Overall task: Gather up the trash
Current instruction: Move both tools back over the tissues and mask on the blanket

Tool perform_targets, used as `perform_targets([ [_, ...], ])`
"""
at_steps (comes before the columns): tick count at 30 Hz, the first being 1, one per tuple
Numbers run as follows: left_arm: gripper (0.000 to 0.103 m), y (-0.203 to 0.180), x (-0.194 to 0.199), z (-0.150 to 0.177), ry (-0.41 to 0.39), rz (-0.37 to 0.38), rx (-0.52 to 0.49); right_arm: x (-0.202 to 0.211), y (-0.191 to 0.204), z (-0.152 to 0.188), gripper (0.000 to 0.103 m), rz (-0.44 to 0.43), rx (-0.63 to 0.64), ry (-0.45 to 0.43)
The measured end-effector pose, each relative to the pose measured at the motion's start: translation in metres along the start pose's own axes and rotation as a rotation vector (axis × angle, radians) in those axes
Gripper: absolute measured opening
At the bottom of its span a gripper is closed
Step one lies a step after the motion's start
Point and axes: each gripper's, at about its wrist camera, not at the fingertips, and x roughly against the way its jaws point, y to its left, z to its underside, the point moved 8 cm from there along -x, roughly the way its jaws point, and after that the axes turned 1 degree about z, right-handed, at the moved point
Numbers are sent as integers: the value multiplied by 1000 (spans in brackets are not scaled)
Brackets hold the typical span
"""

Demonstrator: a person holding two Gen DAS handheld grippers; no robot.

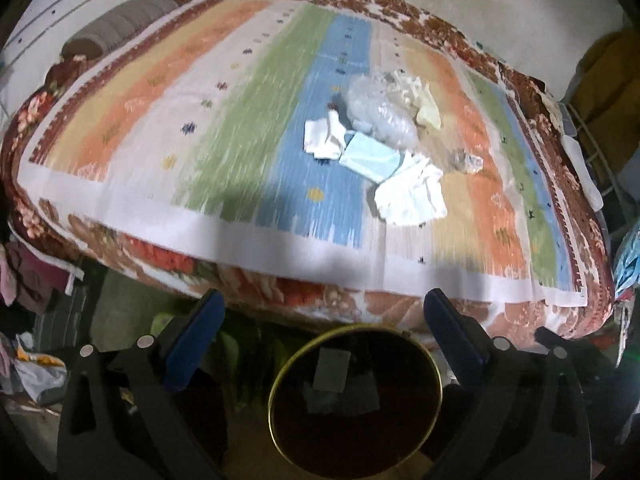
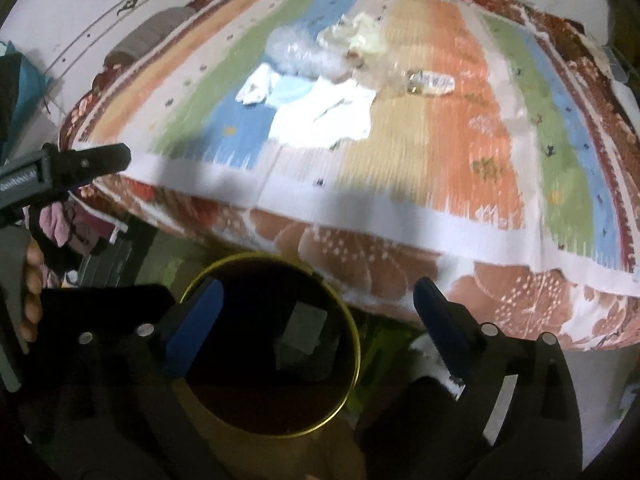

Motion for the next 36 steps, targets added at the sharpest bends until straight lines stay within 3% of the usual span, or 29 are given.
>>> perform_targets([
  [6, 98, -8, -9, -16, -13, 0, -56, 4, -14, -16, 92, 40, 1, -83],
  [14, 92, -15, -24, -35, -24, -35, -114, -8, -32, -32, 92, 31, -58, -103],
  [20, 94, -12, -28, -59, -87, -11, -100, -13, -38, -53, 92, 55, -40, -154],
  [36, 94, 8, -67, -104, -43, -8, -70, -42, -48, -110, 92, 75, -15, -225],
])
